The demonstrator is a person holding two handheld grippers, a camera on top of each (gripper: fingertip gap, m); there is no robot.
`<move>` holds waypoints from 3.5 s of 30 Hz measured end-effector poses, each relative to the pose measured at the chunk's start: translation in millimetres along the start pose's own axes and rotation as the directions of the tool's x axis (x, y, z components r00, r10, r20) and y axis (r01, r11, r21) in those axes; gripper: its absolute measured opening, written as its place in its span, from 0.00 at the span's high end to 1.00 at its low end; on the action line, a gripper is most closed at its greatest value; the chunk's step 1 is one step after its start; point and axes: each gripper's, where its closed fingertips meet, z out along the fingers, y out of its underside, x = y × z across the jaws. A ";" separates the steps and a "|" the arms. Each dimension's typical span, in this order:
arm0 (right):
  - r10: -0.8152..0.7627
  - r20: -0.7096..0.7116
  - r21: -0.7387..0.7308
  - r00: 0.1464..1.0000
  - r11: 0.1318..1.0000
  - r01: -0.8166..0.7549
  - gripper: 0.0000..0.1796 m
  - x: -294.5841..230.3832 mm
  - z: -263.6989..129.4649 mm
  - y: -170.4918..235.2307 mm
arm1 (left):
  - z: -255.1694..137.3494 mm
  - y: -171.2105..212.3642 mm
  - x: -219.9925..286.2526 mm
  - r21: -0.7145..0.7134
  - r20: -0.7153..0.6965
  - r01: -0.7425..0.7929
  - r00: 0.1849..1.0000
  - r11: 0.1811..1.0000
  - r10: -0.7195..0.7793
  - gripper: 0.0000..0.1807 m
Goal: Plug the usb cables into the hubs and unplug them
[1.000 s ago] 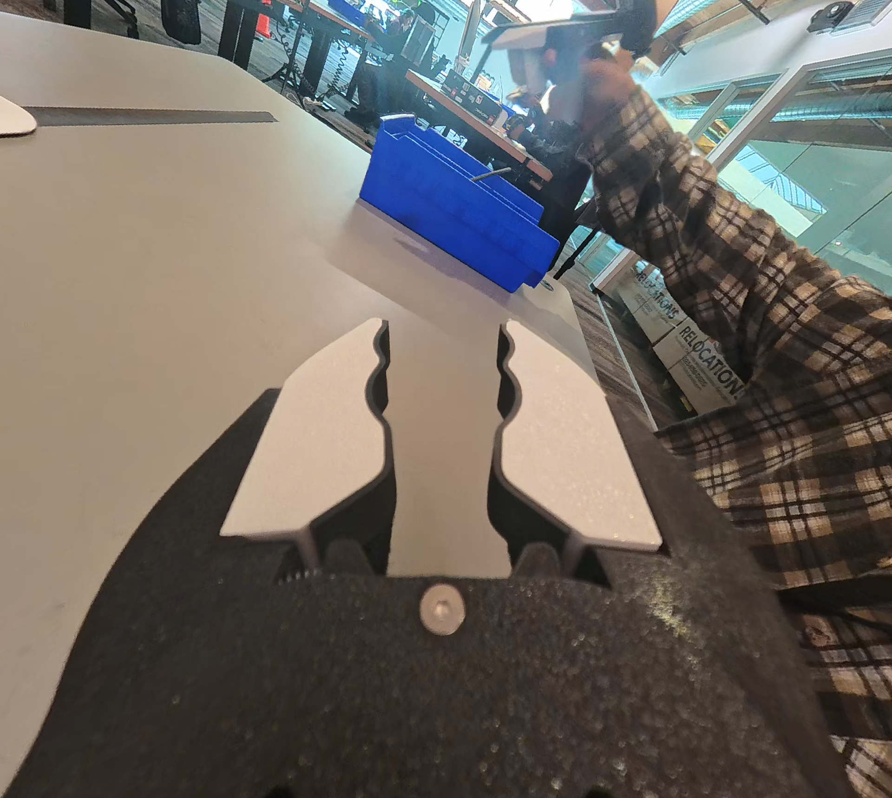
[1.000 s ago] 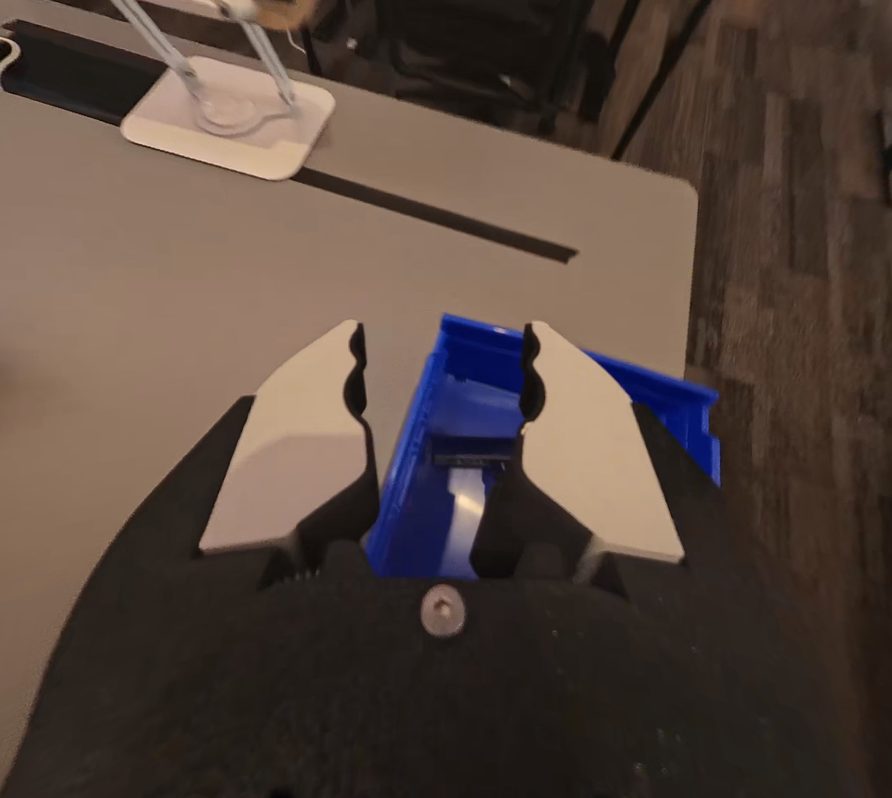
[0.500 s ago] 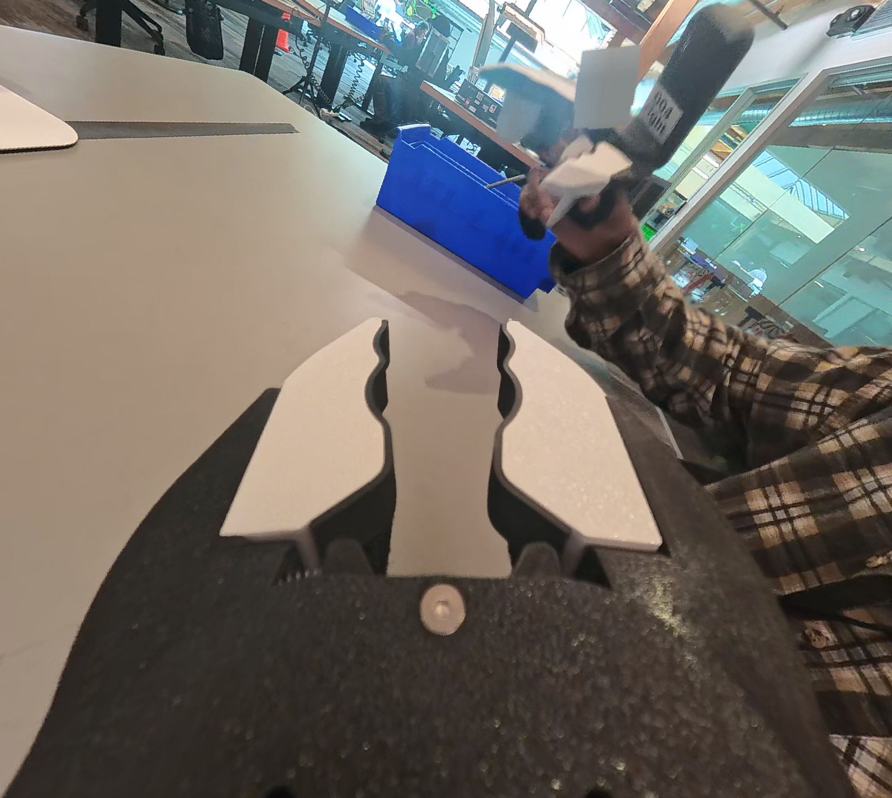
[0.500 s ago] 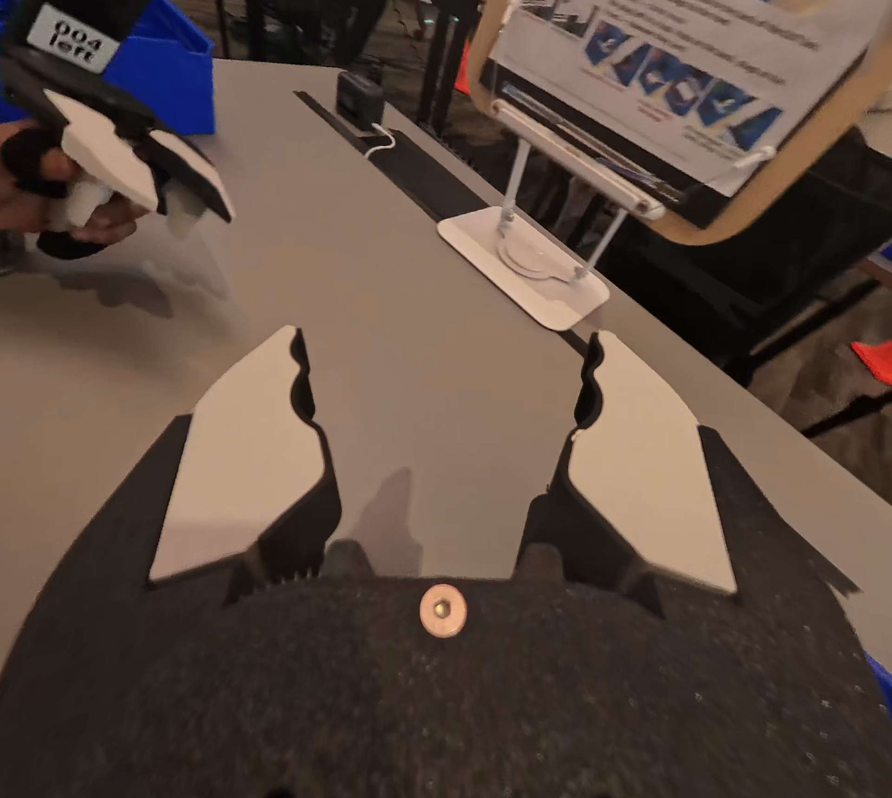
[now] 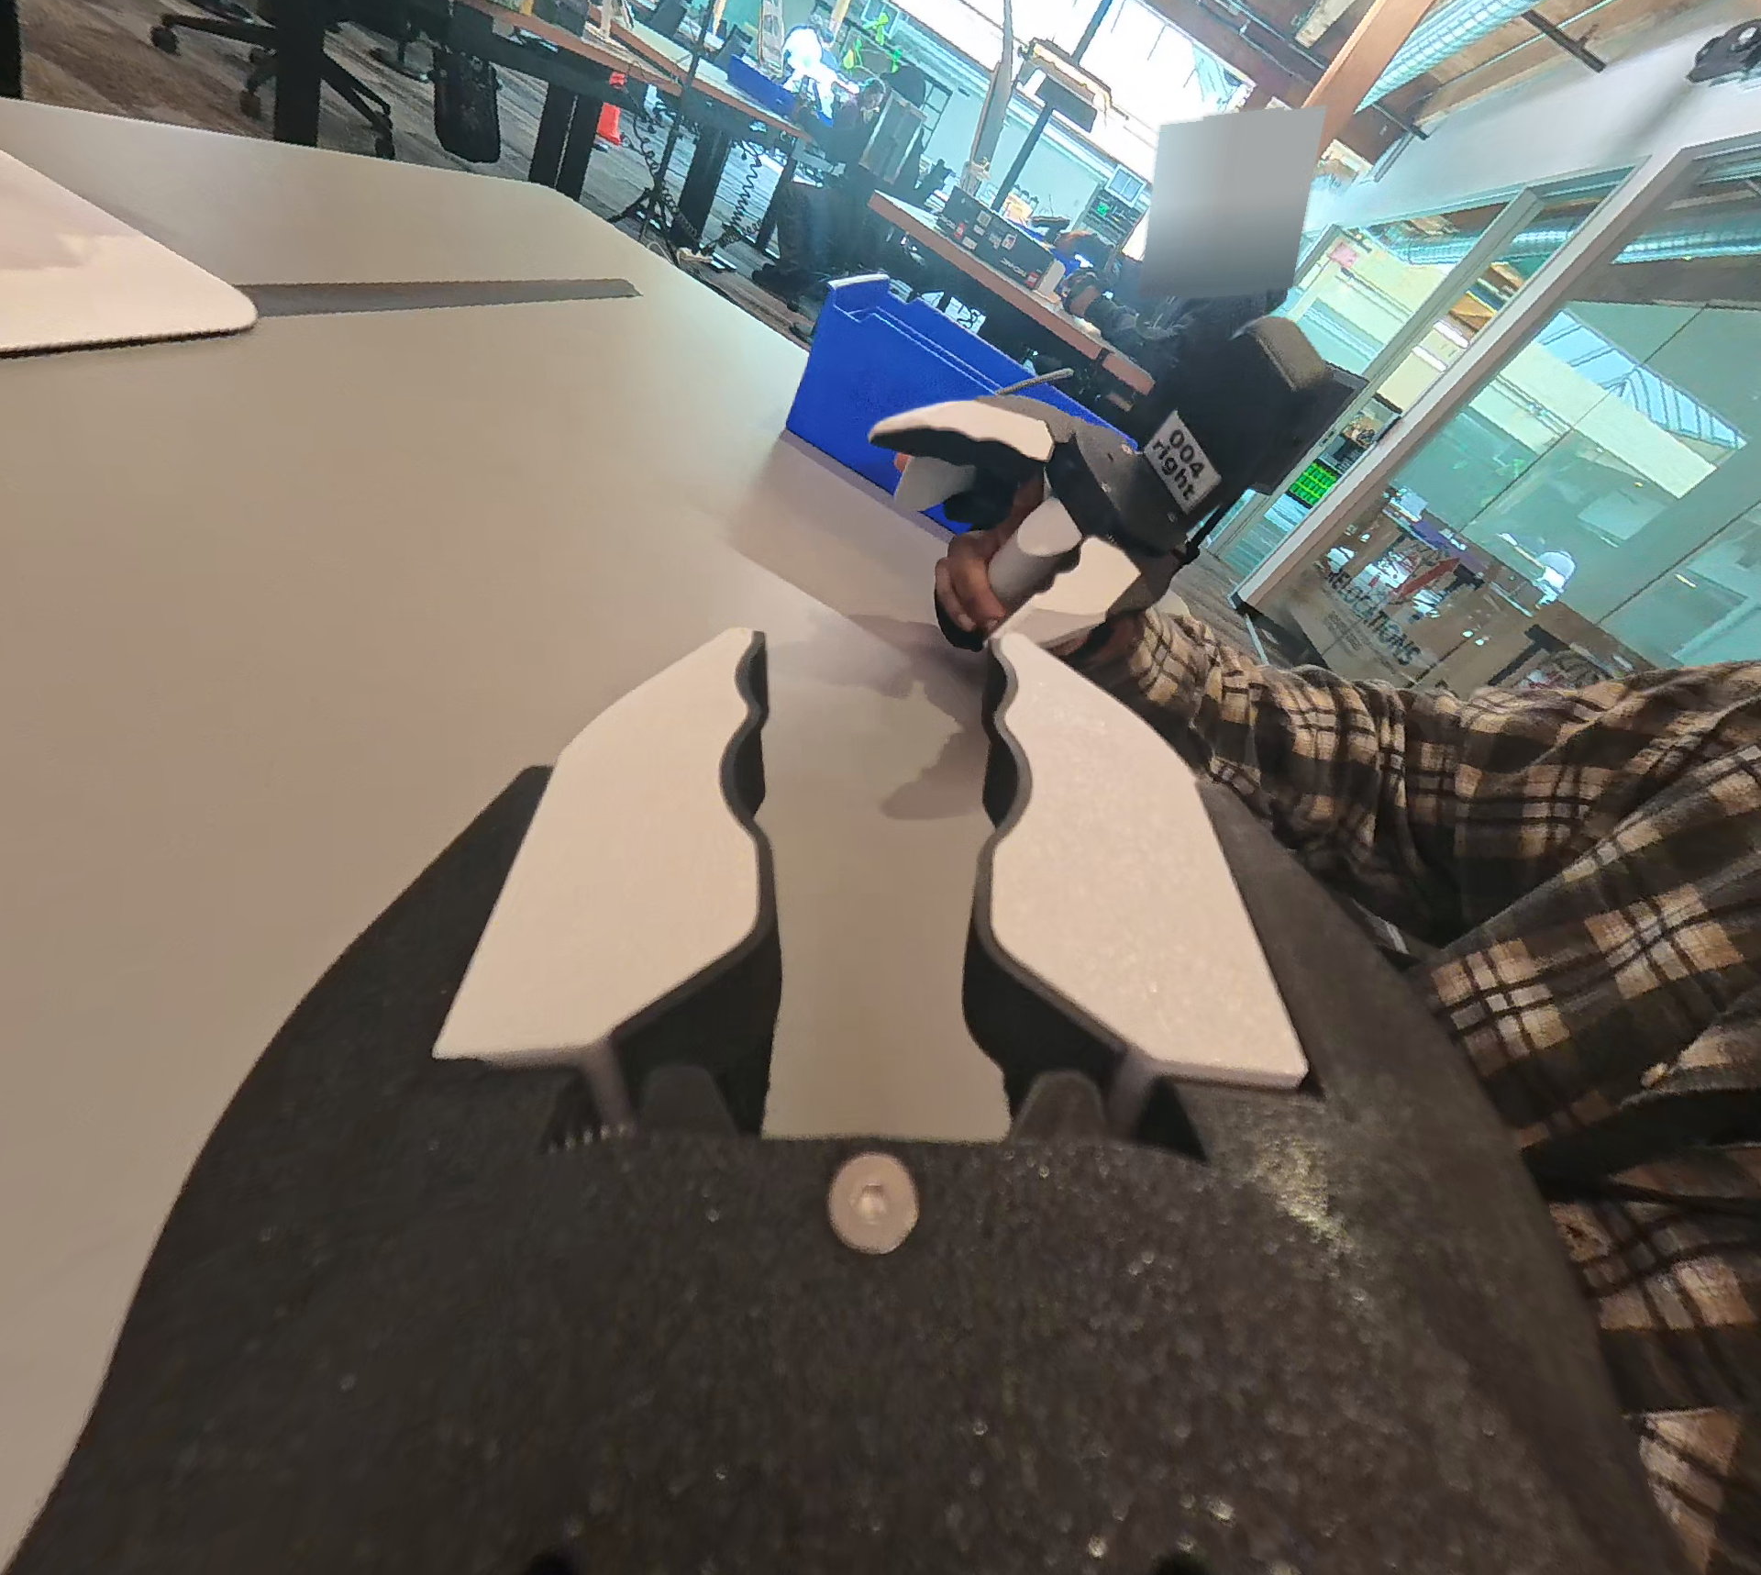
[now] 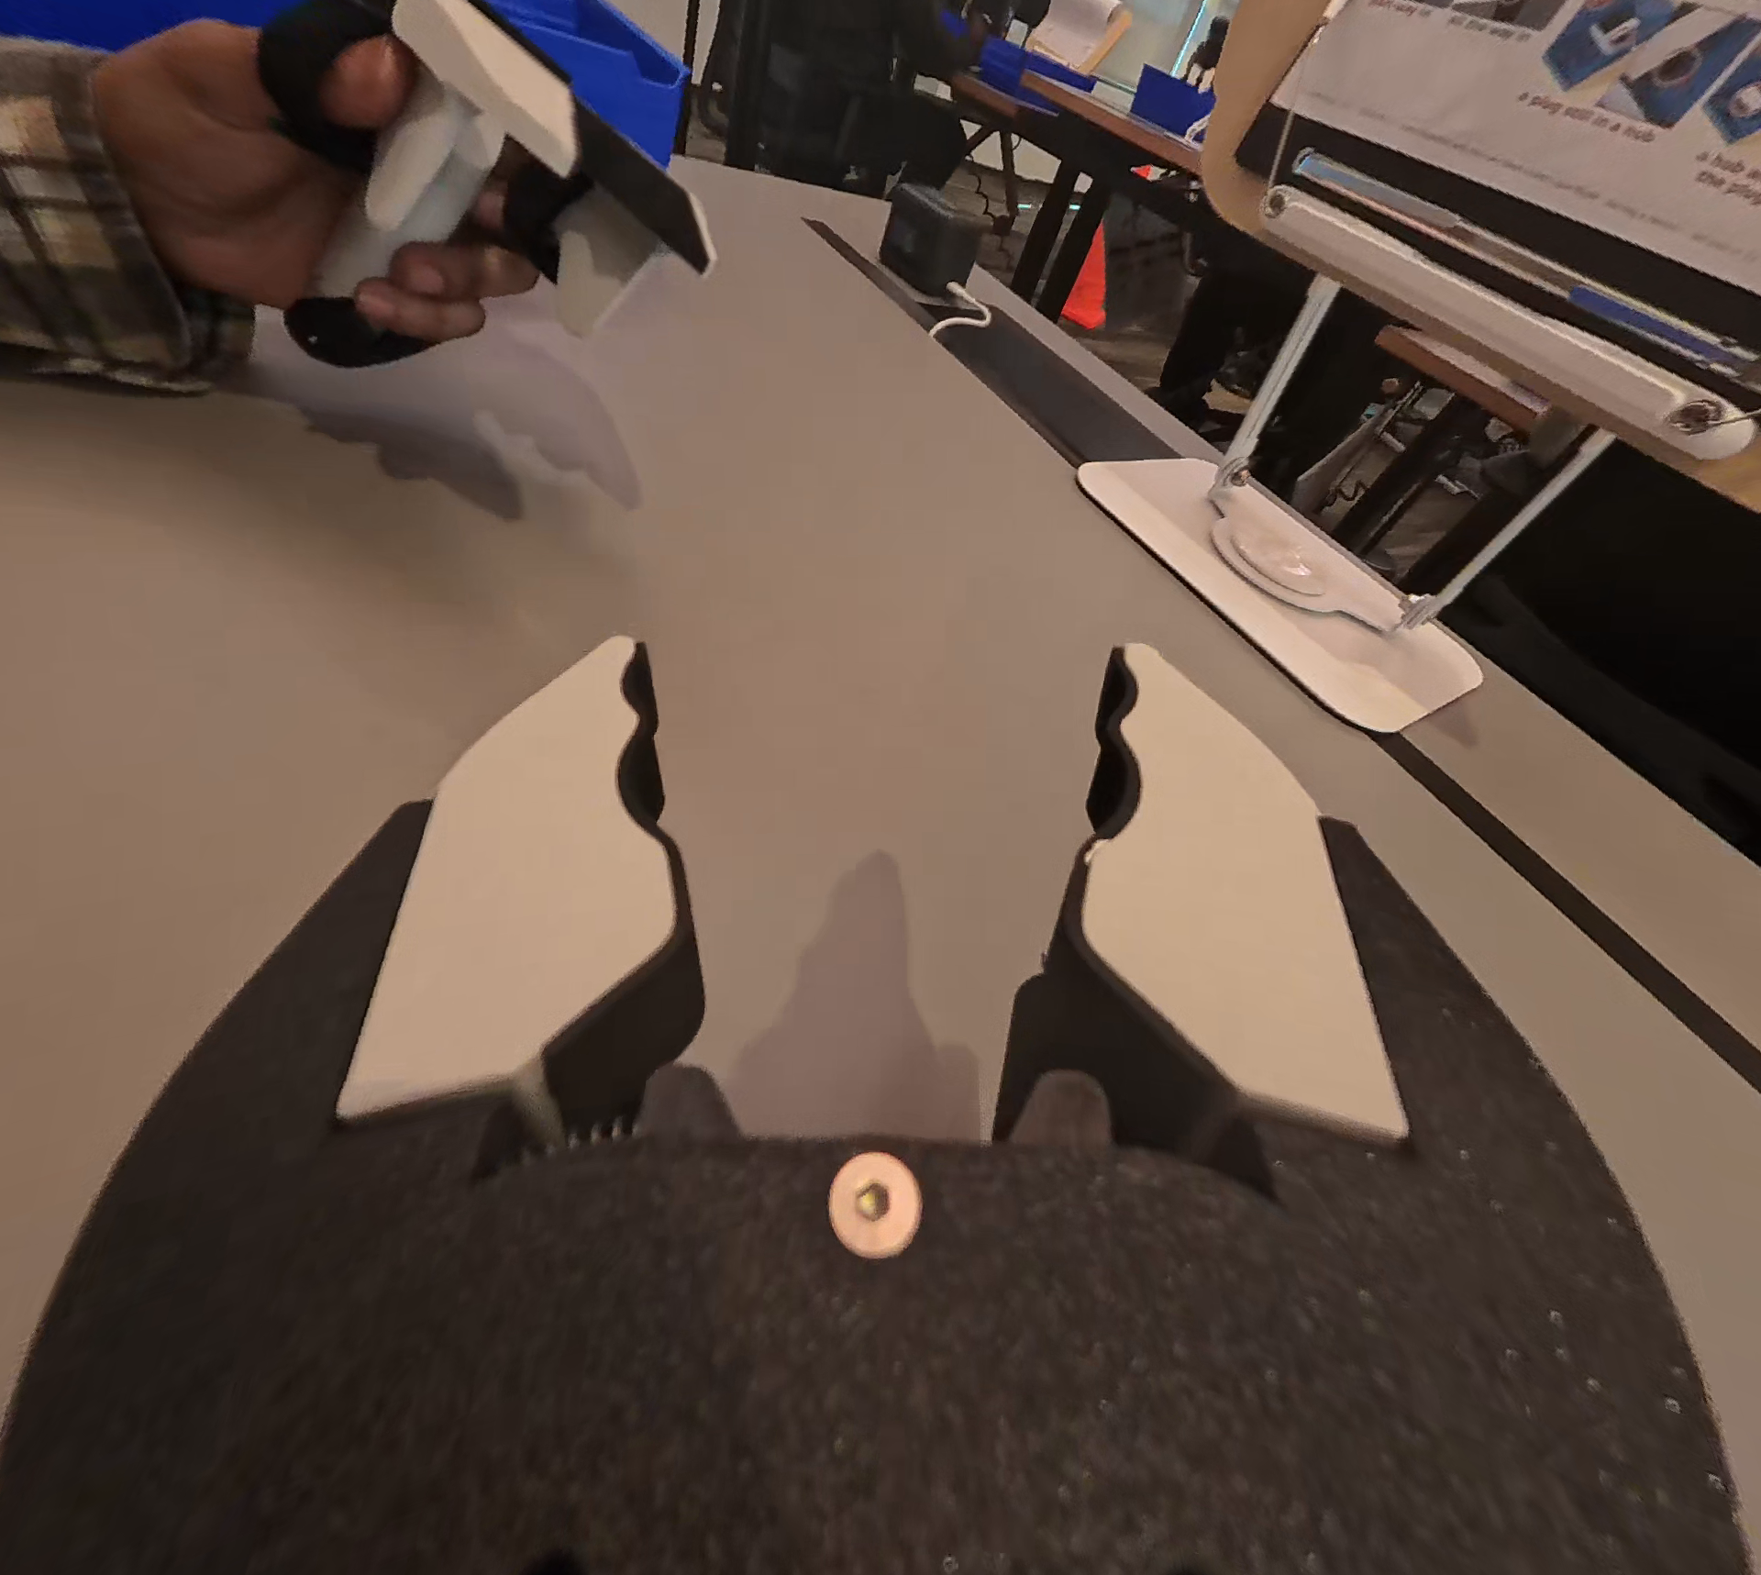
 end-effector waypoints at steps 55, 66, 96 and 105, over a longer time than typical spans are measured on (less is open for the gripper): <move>-0.027 0.018 -0.079 0.999 0.996 0.028 0.65 -15.4 -0.5 9.0 | -423.0 74.5 -36.5 0.085 0.954 0.632 0.172 0.770 -0.247 0.79; -0.019 0.025 -0.089 1.000 0.996 0.021 0.66 -15.7 0.6 12.3 | -409.0 93.3 -52.7 0.024 0.971 0.709 0.151 0.705 -0.184 0.81; 0.003 0.017 -0.103 1.000 0.995 -0.001 0.68 -11.2 -1.6 15.2 | -429.5 41.6 -29.3 -0.008 0.973 0.643 0.182 0.766 -0.143 0.99; 0.012 0.016 -0.104 1.000 0.995 -0.010 0.69 -11.8 -1.2 16.3 | -441.3 21.7 -1.0 -0.018 0.978 0.612 0.177 0.790 -0.115 0.99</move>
